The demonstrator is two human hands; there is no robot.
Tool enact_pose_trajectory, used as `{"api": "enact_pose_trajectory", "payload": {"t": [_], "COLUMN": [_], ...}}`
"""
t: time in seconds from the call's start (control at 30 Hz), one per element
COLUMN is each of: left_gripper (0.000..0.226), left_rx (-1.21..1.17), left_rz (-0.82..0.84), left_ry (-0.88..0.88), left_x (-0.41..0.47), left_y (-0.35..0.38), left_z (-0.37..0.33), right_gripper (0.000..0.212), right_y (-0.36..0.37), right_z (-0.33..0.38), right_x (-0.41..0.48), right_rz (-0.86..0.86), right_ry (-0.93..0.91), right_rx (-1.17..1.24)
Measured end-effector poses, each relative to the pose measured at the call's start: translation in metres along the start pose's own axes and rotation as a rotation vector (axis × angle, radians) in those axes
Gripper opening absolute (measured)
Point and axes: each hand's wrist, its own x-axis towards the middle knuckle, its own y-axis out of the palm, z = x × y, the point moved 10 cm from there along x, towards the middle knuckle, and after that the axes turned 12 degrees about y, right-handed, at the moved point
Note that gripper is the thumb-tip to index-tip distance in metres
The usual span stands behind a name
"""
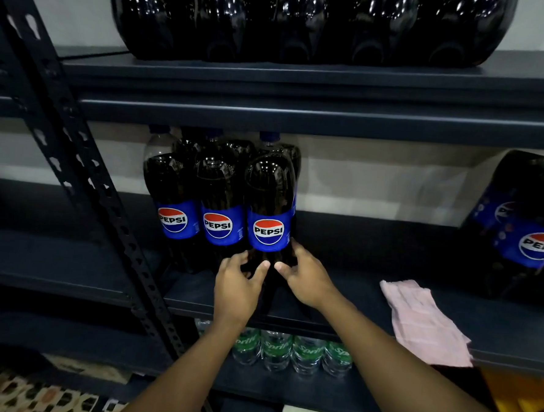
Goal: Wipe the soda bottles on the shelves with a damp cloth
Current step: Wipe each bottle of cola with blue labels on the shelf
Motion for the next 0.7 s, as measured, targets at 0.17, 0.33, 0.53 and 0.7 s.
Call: {"api": "enact_pose_trajectory", "payload": {"t": [0.17, 0.33, 0.53, 0.7], "left_gripper": [0.059, 0.061, 0.056, 0.016], "left_rx": [0.025, 0.094, 0.101, 0.029], "left_rz": [0.012, 0.059, 0.059, 0.069], "left_ry": [0.012, 0.041, 0.033, 0.134], "left_x": [0.000, 0.003, -0.003, -0.021], "left_y": [0.000, 0.003, -0.001, 0.018], "left_z": [-0.001, -0.006, -0.012, -0.047], "right_gripper": [0.076, 0.074, 0.074, 0.061], "right_y": [0.001, 0.002, -0.003, -0.032], "right_z": [0.000, 0.000, 0.000, -0.023], "right_x": [0.002, 0.003, 0.002, -0.017], "right_rz": [0.003, -0.033, -0.048, -0.094], "right_ry": [0.002, 0.006, 0.015, 0.082], "right_rx": [-0.005, 0.002, -0.016, 0.051]}}
